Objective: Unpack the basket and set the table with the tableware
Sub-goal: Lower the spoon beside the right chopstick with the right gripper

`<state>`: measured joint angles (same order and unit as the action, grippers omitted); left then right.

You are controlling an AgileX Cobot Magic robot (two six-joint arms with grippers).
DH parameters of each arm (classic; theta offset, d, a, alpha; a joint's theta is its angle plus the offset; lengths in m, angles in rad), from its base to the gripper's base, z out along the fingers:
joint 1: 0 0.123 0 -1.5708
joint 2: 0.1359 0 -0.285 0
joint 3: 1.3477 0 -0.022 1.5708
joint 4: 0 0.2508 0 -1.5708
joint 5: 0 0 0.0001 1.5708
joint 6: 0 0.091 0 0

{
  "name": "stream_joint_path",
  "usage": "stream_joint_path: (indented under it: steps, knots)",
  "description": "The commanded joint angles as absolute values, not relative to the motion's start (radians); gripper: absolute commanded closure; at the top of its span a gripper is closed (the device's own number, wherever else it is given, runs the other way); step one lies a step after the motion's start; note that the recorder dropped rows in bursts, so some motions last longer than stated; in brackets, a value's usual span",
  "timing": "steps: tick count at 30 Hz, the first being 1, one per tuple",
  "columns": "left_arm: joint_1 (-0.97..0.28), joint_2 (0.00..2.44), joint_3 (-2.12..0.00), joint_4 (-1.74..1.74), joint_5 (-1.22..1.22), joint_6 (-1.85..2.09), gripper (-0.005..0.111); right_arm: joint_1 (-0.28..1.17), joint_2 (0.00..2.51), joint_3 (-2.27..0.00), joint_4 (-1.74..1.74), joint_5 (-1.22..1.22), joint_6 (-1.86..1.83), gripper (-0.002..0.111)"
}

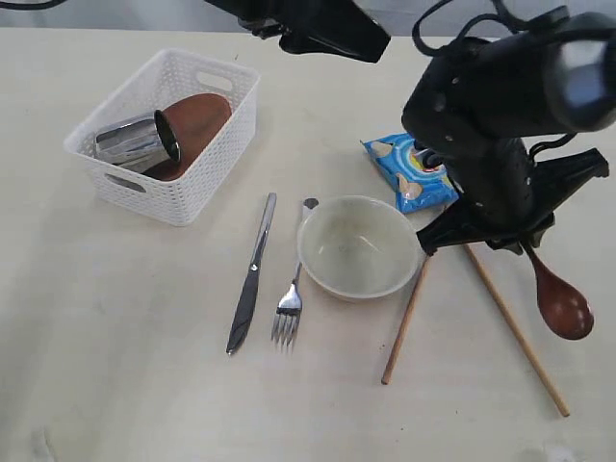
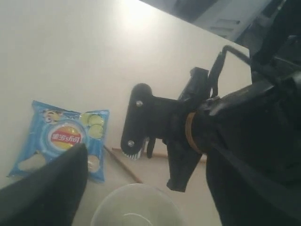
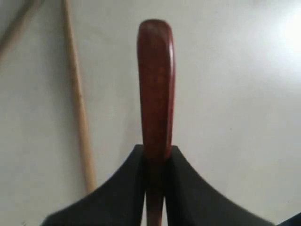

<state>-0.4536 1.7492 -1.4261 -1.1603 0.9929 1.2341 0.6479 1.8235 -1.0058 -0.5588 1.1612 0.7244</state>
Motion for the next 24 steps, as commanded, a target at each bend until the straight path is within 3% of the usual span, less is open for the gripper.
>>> stream_joint_path:
  steps: [1,8,24]
  knots:
    - [-0.452,1.74,-1.425,-1.154,1.0,1.229,0.041,0.641,1.874,-1.011,-0.636,1.185,0.768,0.109]
    - [-0.452,1.74,-1.425,-1.152,1.0,1.231,0.041,0.626,1.931,-0.998,-0.621,1.221,0.768,0.109]
    - [-0.452,1.74,-1.425,-1.152,1.0,1.233,0.041,0.618,1.935,-0.883,-0.617,0.969,0.84,0.108]
